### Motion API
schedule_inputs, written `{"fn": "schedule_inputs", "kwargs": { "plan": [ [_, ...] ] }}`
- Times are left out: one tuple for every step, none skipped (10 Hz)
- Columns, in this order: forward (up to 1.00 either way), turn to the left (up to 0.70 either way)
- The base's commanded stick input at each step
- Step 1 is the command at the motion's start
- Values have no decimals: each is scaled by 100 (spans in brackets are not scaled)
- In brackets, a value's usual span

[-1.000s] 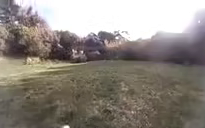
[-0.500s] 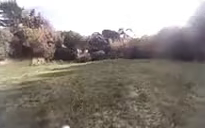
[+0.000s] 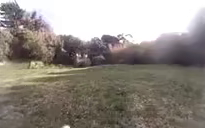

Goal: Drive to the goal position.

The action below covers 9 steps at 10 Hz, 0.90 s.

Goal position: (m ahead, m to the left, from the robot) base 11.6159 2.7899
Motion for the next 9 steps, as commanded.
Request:
{"fn": "schedule_inputs", "kwargs": {
  "plan": [
    [70, 1],
    [70, 1],
    [70, 1],
    [70, 1],
    [70, 1],
    [70, 1],
    [70, 13],
    [70, 14],
    [70, 14]
  ]
}}
